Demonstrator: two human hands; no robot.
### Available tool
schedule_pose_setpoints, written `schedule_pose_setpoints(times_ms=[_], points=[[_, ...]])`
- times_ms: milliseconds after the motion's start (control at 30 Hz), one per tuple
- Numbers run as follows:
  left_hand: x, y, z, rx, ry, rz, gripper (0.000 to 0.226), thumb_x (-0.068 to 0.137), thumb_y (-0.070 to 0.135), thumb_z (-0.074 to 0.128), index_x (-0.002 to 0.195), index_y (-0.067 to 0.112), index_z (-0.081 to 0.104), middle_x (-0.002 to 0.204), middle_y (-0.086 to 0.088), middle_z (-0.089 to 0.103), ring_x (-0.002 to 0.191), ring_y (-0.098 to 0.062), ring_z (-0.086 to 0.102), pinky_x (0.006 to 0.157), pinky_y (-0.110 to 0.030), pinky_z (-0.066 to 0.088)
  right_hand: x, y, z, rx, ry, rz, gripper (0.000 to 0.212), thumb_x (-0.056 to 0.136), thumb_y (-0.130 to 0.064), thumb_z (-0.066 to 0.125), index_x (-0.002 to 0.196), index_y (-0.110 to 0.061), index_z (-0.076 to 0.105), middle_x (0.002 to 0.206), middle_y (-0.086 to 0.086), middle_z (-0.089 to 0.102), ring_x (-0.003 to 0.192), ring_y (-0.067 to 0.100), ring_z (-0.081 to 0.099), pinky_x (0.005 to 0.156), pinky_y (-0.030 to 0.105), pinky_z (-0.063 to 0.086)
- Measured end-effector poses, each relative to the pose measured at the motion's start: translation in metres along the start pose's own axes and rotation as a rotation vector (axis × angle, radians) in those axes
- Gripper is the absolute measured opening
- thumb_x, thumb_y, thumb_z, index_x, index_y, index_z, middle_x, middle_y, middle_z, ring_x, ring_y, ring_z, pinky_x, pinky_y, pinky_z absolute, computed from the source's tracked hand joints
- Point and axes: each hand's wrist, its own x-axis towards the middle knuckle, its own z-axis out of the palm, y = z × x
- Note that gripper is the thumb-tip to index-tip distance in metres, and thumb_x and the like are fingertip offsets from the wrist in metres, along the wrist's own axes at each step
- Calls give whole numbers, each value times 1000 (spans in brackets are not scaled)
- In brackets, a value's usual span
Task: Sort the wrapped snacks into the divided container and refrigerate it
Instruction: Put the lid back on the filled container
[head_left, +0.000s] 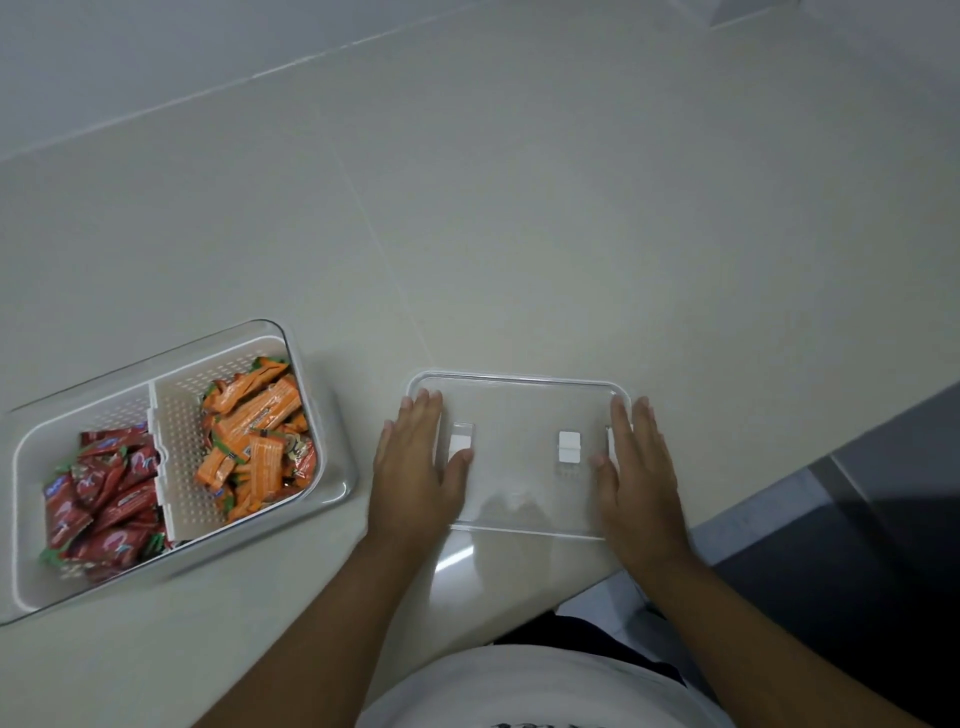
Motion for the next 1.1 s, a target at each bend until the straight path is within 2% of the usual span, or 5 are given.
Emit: schedule_pose_setpoints(times_ms=[300, 633, 800, 967, 1100], points=[[3, 10, -3, 122, -43, 8, 65, 101, 4, 41, 161, 17, 22, 169, -8, 19, 157, -24, 8, 126, -36, 6, 4, -17, 5, -180, -130, -125, 83, 77, 20, 49, 150, -22, 41, 163, 9, 20, 150, 37, 17, 122, 43, 6], [26, 61, -109, 201, 174, 95, 70, 95, -2, 46, 160, 13, 25, 168, -14, 20, 157, -30, 10, 126, -40, 8, 48, -102, -38, 49, 68, -199, 73, 77, 25, 41, 136, -15, 58, 156, 11, 38, 148, 29, 28, 119, 52, 26], [10, 21, -178, 180, 299, -22, 63, 96, -1, 49, 156, 9, 36, 159, -16, 40, 154, -35, 21, 122, -47, 26, 55, -185, -26, 80, 59, -373, 75, 75, 24, 41, 136, -16, 59, 151, 12, 44, 144, 31, 35, 119, 50, 28], [-26, -46, -224, 89, 378, -181, 55, 97, 1, 53, 151, 8, 45, 154, -22, 45, 151, -37, 30, 116, -47, 34, 41, -256, 21, 79, -82, -499, 80, 73, 23, 43, 139, -21, 56, 150, 9, 45, 141, 30, 36, 117, 30, 23], [-50, -96, -244, 86, 408, -273, 52, 99, 3, 50, 151, 8, 45, 152, -19, 48, 151, -34, 29, 118, -42, 31, 25, -298, 57, 87, -186, -563, 79, 71, 22, 50, 136, -23, 59, 152, 7, 44, 142, 29, 35, 118, 38, 29]])
